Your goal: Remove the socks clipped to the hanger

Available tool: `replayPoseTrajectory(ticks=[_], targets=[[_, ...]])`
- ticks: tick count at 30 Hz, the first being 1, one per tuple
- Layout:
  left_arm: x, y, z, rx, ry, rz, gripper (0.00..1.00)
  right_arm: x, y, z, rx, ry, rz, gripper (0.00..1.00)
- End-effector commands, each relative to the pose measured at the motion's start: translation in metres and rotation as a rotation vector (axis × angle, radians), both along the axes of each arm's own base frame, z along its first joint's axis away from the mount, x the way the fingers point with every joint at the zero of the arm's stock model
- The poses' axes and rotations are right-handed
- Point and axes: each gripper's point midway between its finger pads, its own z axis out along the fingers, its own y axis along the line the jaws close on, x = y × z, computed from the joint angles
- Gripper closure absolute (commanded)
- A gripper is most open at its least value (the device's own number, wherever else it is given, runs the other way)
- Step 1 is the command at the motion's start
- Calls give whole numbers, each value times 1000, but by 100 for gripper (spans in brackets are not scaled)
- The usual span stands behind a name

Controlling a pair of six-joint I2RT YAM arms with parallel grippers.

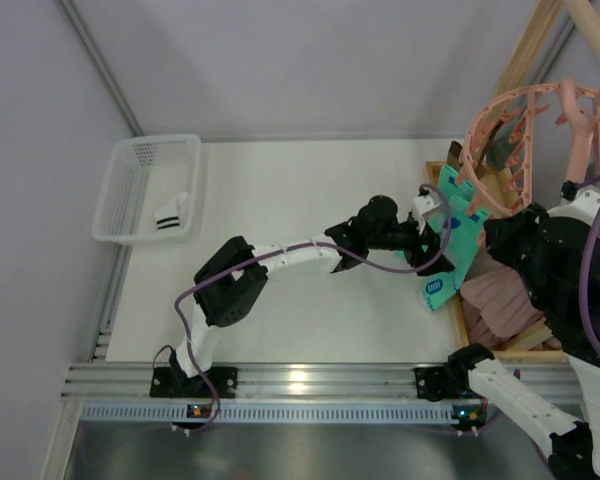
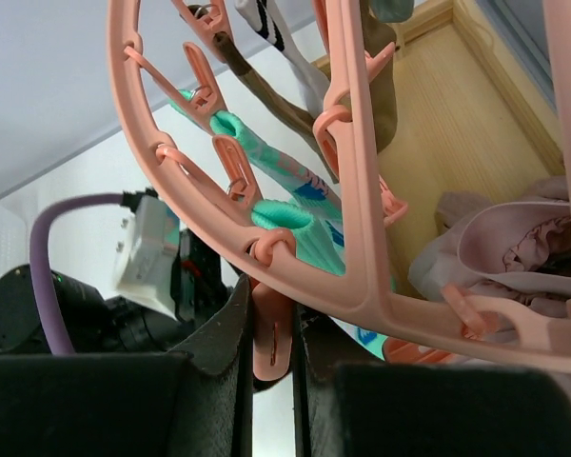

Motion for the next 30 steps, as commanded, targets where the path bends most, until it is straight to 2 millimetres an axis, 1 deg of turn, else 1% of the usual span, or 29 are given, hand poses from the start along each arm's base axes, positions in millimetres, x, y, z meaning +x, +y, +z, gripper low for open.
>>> replayPoseTrajectory(ticks=[1,2,4,5,6,7,8,9,10,11,12,13,14,15,16,17,18,19,20,21,22,23,24,25,27,28,30], targets=[[-31,-2,21,-63,-28,-82,20,-14,-1,-8,-19,45,32,100],[-37,-2,20,-60,-20,-87,34,-14,-1,-8,-15,42,33,100],[-49,-2,17,-50,25,-94,67,-14,-1,-10,-7,38,29,100],[-49,-3,17,-48,46,-80,83,-13,0,-9,10,24,24,95],[-43,-3,18,-49,66,-33,100,-12,1,-10,16,21,24,91],[-41,-2,17,-46,111,-1,100,-14,0,-8,29,6,22,82],[-40,1,19,-47,130,18,100,-14,1,-6,46,0,20,49],[-35,4,20,-49,147,64,100,-13,3,-5,55,-11,25,34],[-33,6,21,-50,161,97,100,-14,3,-2,62,-24,31,21],[-32,13,24,-50,156,129,100,-15,3,-1,61,-30,35,1],[-25,17,25,-52,145,206,100,-15,5,0,61,-34,50,1],[-23,25,40,-75,129,250,100,-16,5,2,64,-37,51,0],[-19,31,40,-73,125,308,100,-16,6,2,75,-38,48,1],[-21,39,30,-54,131,349,100,-17,7,2,86,-35,50,1],[-5,51,29,-56,125,472,100,-17,8,3,97,-38,53,1],[-4,62,43,-81,117,519,100,-17,11,4,122,-44,57,1],[-7,69,34,-61,110,547,100,-17,18,5,135,-45,94,0],[2,83,45,-76,73,630,100,-15,23,13,150,-76,122,1],[2,88,47,-75,54,660,100,-15,28,16,165,-84,143,1],[-3,93,43,-54,16,675,100,-17,37,20,188,-92,189,1],[0,102,53,-66,-7,726,100,-14,43,24,206,-91,209,1],[1,108,54,-63,-25,758,100,-14,48,25,220,-82,227,1],[-7,109,53,-53,-45,758,100,-14,59,29,241,-75,280,1],[-10,113,60,-66,-47,763,100,-14,65,32,259,-75,304,1],[-13,117,65,-79,-39,759,100,-12,79,38,292,-76,368,1],[-16,120,69,-89,-37,752,100,-13,82,41,301,-80,385,1],[-20,123,70,-91,-19,736,100,-14,87,46,309,-90,418,1]])
